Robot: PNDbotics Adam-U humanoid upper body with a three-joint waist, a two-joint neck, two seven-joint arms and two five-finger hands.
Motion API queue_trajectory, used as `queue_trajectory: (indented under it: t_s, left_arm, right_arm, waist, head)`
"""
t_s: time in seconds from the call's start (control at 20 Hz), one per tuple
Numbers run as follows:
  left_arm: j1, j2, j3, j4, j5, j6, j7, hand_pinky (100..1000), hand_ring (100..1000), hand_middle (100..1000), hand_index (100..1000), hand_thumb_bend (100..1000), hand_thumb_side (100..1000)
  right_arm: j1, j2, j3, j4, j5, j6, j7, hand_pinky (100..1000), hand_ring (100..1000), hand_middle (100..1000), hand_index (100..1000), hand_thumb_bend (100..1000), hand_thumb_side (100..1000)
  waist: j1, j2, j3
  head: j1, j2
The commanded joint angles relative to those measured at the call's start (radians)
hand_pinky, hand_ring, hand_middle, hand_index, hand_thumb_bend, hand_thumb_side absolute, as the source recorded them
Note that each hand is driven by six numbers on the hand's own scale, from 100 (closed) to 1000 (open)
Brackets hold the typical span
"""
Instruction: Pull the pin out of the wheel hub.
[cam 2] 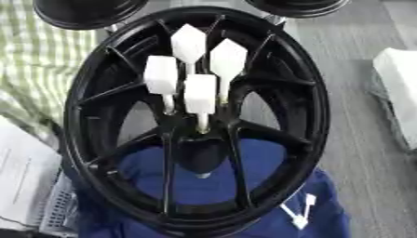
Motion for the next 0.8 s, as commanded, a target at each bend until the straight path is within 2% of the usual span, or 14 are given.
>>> queue_trajectory:
  t_s: [0.05, 0.2, 0.3, 0.35, 0.4, 0.6, 0.8]
  left_arm:
    - [-0.006, 0.047, 0.015, -0.022, -0.012, 0.004, 0.005, 782, 733, 714, 812, 541, 648]
    - [-0.011, 0.044, 0.014, -0.022, -0.011, 0.005, 0.006, 782, 733, 714, 812, 541, 648]
    - [-0.016, 0.044, 0.011, -0.019, -0.009, 0.008, 0.006, 782, 732, 713, 811, 542, 646]
    - [-0.019, 0.045, 0.010, -0.018, -0.006, 0.009, 0.006, 782, 732, 713, 811, 541, 645]
    - [-0.023, 0.047, 0.008, -0.018, -0.005, 0.010, 0.005, 782, 732, 713, 811, 541, 645]
    - [-0.026, 0.054, 0.004, -0.018, -0.005, 0.013, 0.000, 781, 731, 712, 811, 543, 641]
    - [-0.027, 0.058, 0.002, -0.016, -0.007, 0.018, -0.005, 781, 731, 712, 811, 544, 640]
  right_arm:
    - [-0.060, -0.110, 0.054, -0.036, 0.039, -0.016, 0.045, 864, 803, 722, 784, 499, 250]
    - [-0.081, -0.163, 0.079, -0.017, 0.081, -0.048, 0.095, 864, 803, 722, 784, 499, 250]
    - [-0.095, -0.186, 0.095, -0.024, 0.102, -0.071, 0.129, 874, 815, 739, 785, 525, 237]
    - [-0.097, -0.206, 0.117, -0.045, 0.117, -0.087, 0.147, 879, 820, 742, 781, 553, 165]
    - [-0.099, -0.222, 0.144, -0.071, 0.135, -0.105, 0.166, 880, 821, 742, 780, 552, 161]
    - [-0.131, -0.236, 0.255, -0.124, 0.204, -0.174, 0.236, 885, 826, 753, 787, 567, 208]
    - [-0.202, -0.209, 0.353, -0.071, 0.269, -0.217, 0.301, 886, 825, 757, 789, 550, 236]
  waist:
    - [-0.004, -0.013, 0.004]
    - [-0.003, -0.012, 0.010]
    - [-0.014, -0.013, 0.024]
    - [-0.017, -0.012, 0.030]
    - [-0.019, -0.012, 0.036]
    - [-0.023, -0.013, 0.037]
    - [-0.028, -0.014, 0.033]
  head:
    - [-0.013, -0.017]
    - [-0.023, -0.018]
    - [-0.045, -0.027]
    - [-0.053, -0.029]
    - [-0.058, -0.031]
    - [-0.063, -0.034]
    - [-0.063, -0.033]
